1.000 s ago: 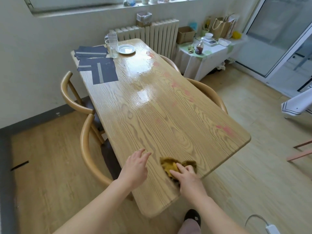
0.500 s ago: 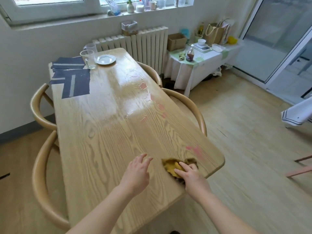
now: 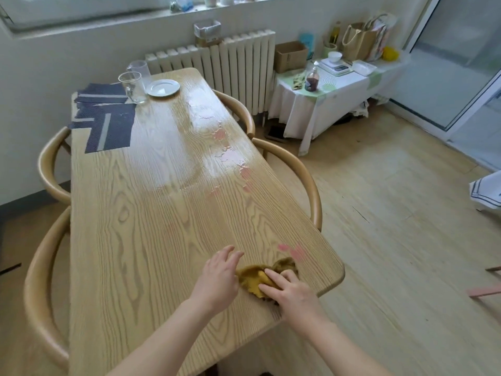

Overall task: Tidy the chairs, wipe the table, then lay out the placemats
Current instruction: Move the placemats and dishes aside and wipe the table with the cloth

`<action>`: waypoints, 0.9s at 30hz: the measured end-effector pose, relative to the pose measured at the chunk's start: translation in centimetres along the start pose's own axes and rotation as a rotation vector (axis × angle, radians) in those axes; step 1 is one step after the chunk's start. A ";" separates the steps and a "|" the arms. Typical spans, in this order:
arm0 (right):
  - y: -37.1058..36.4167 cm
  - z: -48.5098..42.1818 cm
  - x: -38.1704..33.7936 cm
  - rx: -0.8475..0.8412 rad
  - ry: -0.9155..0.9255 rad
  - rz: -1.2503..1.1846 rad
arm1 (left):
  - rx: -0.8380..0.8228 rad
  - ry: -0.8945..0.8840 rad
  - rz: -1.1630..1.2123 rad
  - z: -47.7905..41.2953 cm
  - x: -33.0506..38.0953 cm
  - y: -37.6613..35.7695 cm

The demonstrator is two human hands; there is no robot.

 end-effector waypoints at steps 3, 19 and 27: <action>0.9 -1.2 2.9 0.056 -0.139 -0.032 | -0.027 -0.010 0.011 -1.0 0.2 -0.1; 2.1 -6.1 -1.8 -0.065 -0.044 0.010 | -0.007 0.012 0.047 -6.5 -2.9 1.7; 4.1 -10.4 4.7 0.030 -0.316 0.011 | 0.002 0.036 0.089 -8.1 -5.3 3.2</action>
Point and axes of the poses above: each hand's wrist, its own z-axis away from the middle knuckle, its own y-axis out of the back of the hand, x = y × z, the point moved 4 cm from there along -z, towards the middle knuckle, and after that the axes turned 15 degrees about -y, right-handed, at the moved point
